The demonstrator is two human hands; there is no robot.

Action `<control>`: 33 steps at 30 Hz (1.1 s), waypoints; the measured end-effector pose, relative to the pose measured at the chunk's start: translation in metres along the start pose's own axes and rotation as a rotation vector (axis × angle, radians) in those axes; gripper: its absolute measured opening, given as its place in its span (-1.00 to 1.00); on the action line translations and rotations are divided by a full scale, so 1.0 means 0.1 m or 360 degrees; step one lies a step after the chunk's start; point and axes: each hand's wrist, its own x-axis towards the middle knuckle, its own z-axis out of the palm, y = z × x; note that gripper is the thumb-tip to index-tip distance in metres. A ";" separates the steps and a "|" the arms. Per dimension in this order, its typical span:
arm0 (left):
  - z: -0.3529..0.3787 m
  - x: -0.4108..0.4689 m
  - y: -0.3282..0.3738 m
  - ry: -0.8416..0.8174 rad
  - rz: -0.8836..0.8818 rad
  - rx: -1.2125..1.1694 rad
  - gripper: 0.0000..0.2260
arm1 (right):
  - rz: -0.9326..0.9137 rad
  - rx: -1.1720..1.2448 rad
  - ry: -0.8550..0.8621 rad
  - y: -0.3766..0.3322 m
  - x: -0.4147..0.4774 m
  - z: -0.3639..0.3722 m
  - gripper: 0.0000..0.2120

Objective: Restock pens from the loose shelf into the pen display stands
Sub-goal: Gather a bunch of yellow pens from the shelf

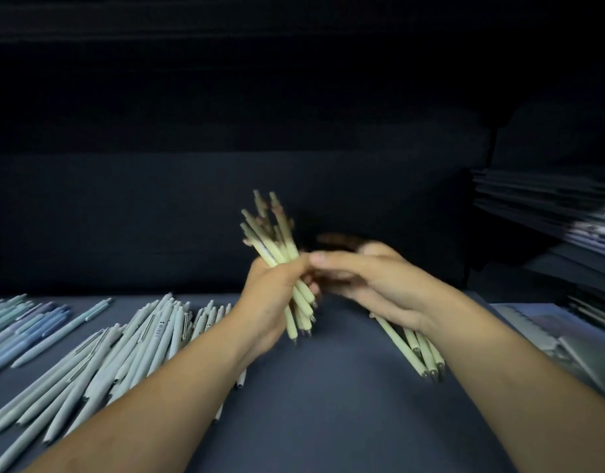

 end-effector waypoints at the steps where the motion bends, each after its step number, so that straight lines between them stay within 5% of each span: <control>1: 0.04 -0.04 -0.03 -0.0067 -0.0006 0.0045 -0.92 | -0.0095 0.0033 0.0075 -0.01 0.00 0.01 -0.54; 14: 0.22 -0.20 -0.23 -0.0558 0.0082 0.0432 -0.84 | -0.0313 -0.0437 0.0255 -0.04 -0.09 0.13 -0.68; 24: 0.22 -0.17 -0.18 -0.0255 0.0359 0.0195 -0.86 | -0.0377 -0.0458 0.0128 -0.10 -0.14 0.16 -0.63; 33: 0.17 -0.15 -0.27 -0.0576 -0.0021 0.0522 -0.84 | -0.0228 -0.0712 0.0366 0.00 -0.08 0.16 -0.81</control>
